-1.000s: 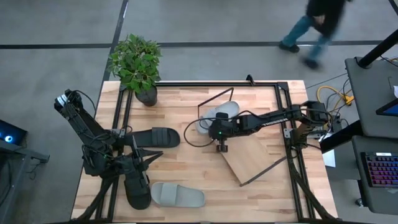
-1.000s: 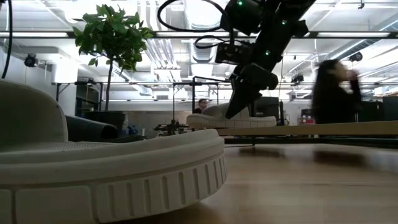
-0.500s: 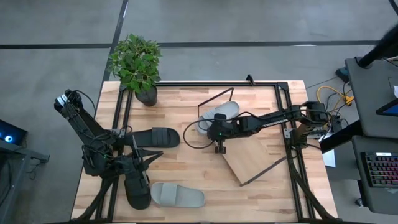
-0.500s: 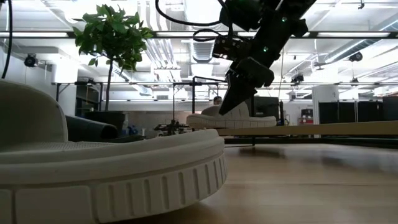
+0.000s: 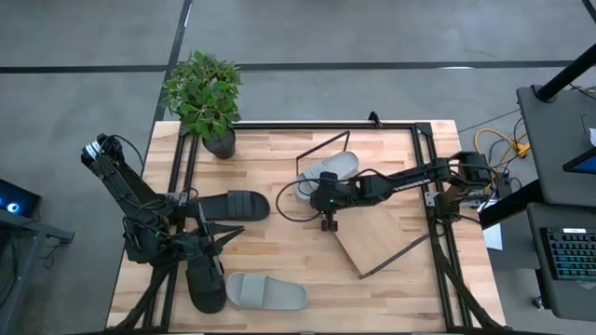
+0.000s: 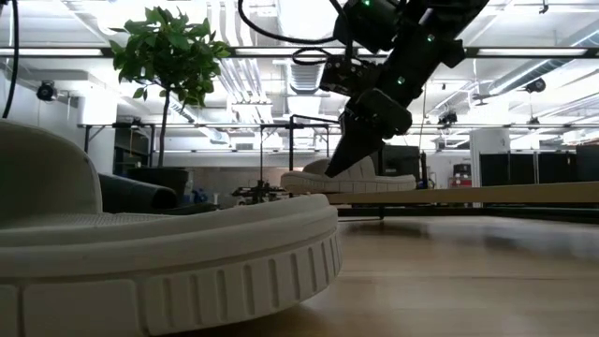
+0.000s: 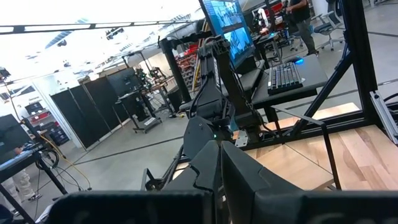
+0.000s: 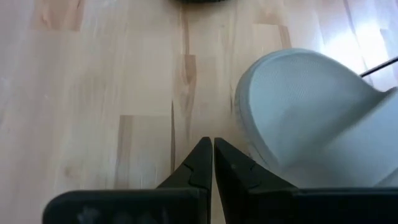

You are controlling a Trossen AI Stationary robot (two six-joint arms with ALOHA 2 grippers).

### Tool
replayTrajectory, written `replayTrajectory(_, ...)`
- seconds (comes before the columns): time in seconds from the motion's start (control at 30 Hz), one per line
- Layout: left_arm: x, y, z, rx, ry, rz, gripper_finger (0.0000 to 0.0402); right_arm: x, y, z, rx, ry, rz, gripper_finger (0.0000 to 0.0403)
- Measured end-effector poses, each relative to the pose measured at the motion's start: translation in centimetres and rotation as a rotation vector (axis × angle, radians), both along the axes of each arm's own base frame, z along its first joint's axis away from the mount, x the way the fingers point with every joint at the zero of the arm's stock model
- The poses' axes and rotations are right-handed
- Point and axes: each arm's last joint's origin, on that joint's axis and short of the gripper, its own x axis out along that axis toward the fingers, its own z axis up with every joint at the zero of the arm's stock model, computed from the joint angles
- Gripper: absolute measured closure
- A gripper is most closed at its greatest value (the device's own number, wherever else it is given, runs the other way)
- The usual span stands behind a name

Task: Pick and place slides into the shelf
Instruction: Put the gray slide on the shelf

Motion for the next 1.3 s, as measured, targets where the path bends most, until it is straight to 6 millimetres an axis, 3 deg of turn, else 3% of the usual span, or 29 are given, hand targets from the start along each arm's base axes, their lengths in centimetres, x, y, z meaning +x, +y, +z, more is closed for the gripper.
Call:
replayTrajectory(0.57, 0.0, 0.0, 0.0, 0.000, 0.000, 0.000, 0.0398, 0.4, 0.3, 0.0, 0.062, -0.083, -0.011, 0.0394)
replayTrajectory(0.83, 0.0, 0.0, 0.0, -0.001, -0.001, -0.001, 0.0398, 2.3, 2.7, -2.4, 0.067, -0.076, 0.080, 0.0394)
replayTrajectory(0.93, 0.0, 0.0, 0.0, 0.000, 0.000, -0.001, 0.0398, 2.8, 2.6, -2.9, 0.059, -0.055, 0.070, 0.0394)
replayTrajectory(1.3, 0.0, 0.0, -0.1, 0.002, 0.001, 0.000, 0.0398, 2.6, 1.4, -2.1, 0.037, -0.065, 0.025, 0.0394)
